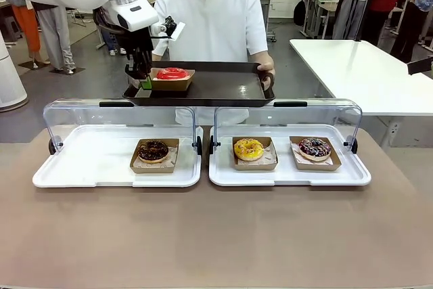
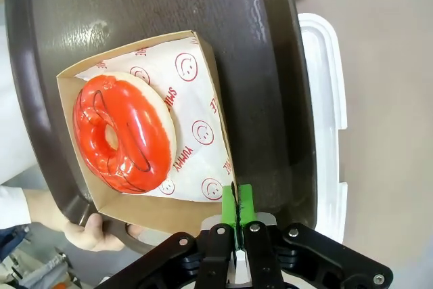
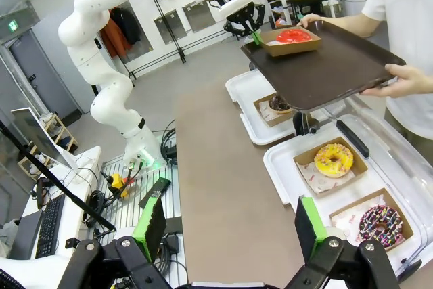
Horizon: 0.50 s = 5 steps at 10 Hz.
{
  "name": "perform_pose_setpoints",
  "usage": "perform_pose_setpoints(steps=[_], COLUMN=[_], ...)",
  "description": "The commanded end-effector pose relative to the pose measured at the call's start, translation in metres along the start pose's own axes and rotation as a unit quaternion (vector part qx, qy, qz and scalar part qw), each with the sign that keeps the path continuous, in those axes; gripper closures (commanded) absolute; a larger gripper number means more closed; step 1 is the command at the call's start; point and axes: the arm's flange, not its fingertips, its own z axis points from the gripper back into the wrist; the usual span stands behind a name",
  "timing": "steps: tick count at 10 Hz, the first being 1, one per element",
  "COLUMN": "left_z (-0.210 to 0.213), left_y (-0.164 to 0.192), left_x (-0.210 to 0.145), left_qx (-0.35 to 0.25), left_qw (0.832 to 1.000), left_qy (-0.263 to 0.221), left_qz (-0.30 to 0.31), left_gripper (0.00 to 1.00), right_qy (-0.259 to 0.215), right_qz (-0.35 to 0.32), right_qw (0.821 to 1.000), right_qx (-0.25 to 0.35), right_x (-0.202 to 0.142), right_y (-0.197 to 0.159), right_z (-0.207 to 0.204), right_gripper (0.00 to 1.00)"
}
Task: Provide the desired donut to the person.
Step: Place the picked Paper togo box onto the Handle tray extended by the person.
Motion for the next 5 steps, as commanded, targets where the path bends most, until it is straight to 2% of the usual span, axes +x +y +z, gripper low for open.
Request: perform_pose_setpoints(steps=[1, 2, 3, 4, 5], left_z=[0.0025, 0.0016, 0.0017, 0.0028, 0.0033], left_y=[0.0112, 0.01, 0.0092, 0.011, 0.0126], left_x=[-0.0017, -0.003, -0.0041, -0.0035, -0.0036], left_qx=[-0.002, 0.0, 0.001, 0.0, 0.0], left_qw=[1.0, 1.0, 1.0, 1.0, 1.0], left_qy=[0.018, 0.017, 0.014, 0.013, 0.013], left_qz=[-0.003, 0.0, 0.002, -0.001, -0.004], left_gripper=[0.99, 0.99, 0.59, 0.43, 0.03], right_qy=[-0.006, -0.006, -0.006, -0.006, -0.006], right_qz=[0.003, 0.003, 0.003, 0.003, 0.003], right_qw=[1.0, 1.0, 1.0, 1.0, 1.0], right_qx=[0.004, 0.004, 0.004, 0.004, 0.004], right_x=[0.0011, 0.0011, 0.0011, 0.0011, 0.0011], right_y=[0.0002, 0.0002, 0.0002, 0.0002, 0.0002], right_z=[-0.0008, -0.0008, -0.0008, -0.0008, -0.0008], right_gripper=[0.0, 0.0, 0.0, 0.0, 0.0])
